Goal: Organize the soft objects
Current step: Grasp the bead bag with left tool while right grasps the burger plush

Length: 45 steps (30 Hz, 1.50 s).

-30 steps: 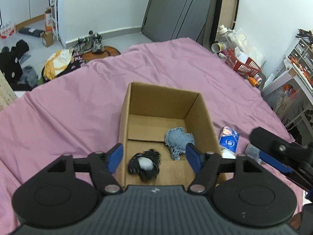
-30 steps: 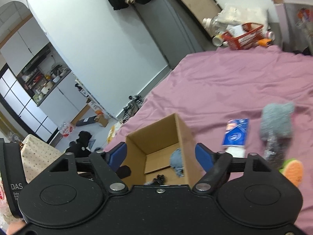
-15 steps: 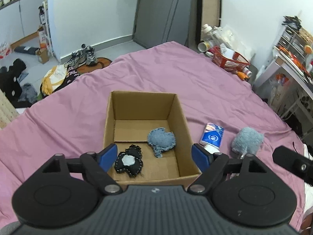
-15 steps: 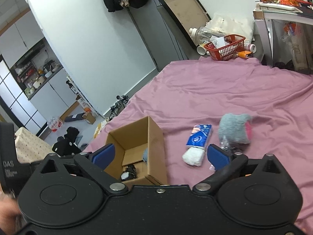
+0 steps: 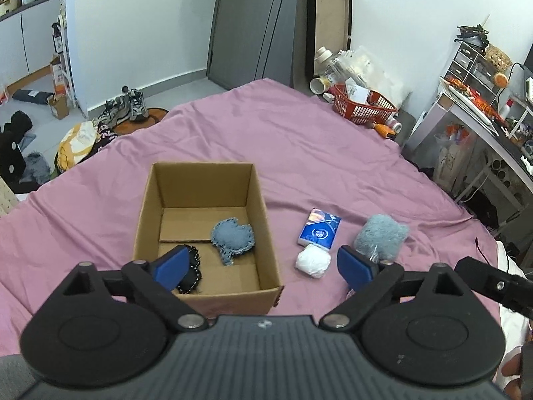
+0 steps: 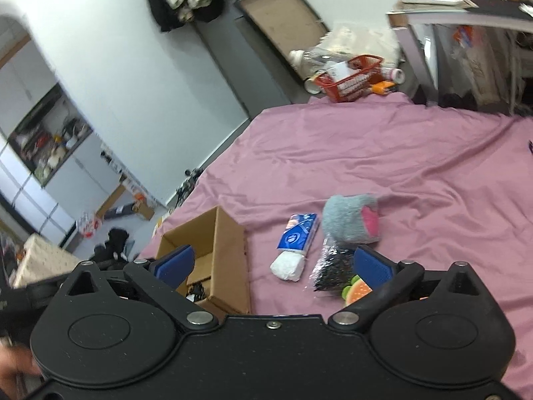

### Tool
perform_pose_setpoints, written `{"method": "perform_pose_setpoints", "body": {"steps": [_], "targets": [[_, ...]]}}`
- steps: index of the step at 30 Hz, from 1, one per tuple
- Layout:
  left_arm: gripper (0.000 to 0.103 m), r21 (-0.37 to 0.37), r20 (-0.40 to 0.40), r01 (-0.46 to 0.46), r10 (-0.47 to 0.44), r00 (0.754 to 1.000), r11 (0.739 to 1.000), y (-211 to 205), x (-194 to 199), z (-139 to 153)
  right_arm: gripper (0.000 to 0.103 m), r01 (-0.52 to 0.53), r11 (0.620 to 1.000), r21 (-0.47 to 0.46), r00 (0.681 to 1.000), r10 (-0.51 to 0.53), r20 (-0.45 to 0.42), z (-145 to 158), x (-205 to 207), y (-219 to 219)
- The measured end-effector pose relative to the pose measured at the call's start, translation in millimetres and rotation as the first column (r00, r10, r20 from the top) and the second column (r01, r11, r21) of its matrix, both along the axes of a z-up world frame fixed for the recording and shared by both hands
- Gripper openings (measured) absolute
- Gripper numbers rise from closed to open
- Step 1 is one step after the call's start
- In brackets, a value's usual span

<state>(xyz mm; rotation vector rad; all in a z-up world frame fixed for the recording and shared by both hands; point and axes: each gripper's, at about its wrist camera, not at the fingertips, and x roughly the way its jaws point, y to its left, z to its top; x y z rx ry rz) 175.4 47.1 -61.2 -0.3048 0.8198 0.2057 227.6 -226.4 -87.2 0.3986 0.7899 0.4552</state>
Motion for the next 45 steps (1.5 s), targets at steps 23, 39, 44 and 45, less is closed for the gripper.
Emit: {"method": "perform_pose_setpoints", "body": {"steps": [23, 39, 44, 45], "targets": [[0.099, -0.023, -0.006, 0.126, -0.126, 0.992, 0.992, -69, 37, -21, 0.103, 0.251, 0.956, 0.151, 0.947, -0.210, -0.242, -63, 30, -62], [0.075, -0.122, -0.072, 0.157, -0.167, 0.983, 0.980, -96, 78, -81, 0.067, 0.376, 0.906, 0.193, 0.832, -0.239, -0.501, -138, 47, -54], [0.066, -0.143, -0.096, 0.154, -0.168, 0.981, 0.978, -102, 93, -101, 0.061, 0.421, 0.891, 0.171, 0.789, -0.266, -0.554, -157, 51, -48], [0.064, -0.149, -0.100, 0.152, -0.168, 0.981, 0.977, -102, 95, -105, 0.060, 0.426, 0.889, 0.166, 0.782, -0.270, -0.562, -160, 53, -47]]}}
